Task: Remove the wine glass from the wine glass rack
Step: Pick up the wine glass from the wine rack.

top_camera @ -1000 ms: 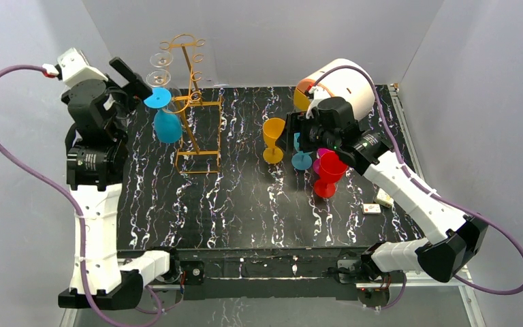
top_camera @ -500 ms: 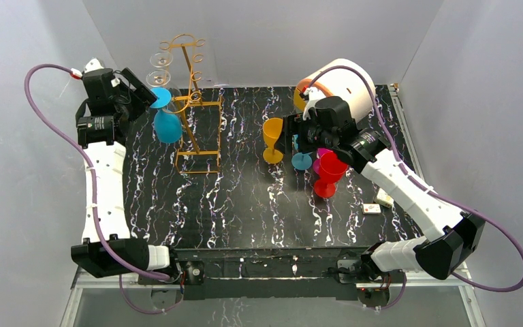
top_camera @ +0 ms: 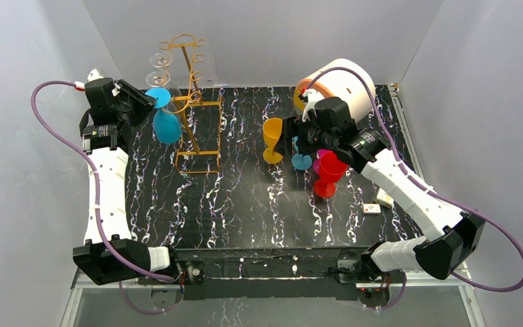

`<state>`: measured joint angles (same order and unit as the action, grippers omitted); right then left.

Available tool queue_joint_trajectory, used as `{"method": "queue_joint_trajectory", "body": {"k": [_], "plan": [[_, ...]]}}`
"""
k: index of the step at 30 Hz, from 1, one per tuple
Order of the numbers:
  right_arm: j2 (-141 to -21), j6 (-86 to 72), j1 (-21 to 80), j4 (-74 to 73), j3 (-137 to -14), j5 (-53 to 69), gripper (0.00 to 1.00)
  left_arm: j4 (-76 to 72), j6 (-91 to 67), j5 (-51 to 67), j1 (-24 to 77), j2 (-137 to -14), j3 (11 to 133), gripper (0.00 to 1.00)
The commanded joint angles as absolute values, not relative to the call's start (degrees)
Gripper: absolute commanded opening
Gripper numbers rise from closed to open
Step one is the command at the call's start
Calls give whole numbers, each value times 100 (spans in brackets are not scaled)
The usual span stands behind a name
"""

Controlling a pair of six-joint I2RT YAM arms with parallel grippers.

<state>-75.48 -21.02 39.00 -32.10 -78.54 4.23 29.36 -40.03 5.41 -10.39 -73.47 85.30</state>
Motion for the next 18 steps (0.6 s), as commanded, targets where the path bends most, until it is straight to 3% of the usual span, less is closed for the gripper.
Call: {"method": "queue_joint_trajectory", "body": {"k": [1,5,18], "plan": [[-7567,-2081,3877,-3190,-8044,514,87,2598,-4307,676,-1105,-7128,8349,33],[-7591,-2091,3876,-3203,-8056,528,87,2445,-4489,717,-1124,-7082,8258,23],[-7677,-2223,3876,-3216,-8119,625,88,2220,-4693,687,-1119,-6908,8092,2]]}}
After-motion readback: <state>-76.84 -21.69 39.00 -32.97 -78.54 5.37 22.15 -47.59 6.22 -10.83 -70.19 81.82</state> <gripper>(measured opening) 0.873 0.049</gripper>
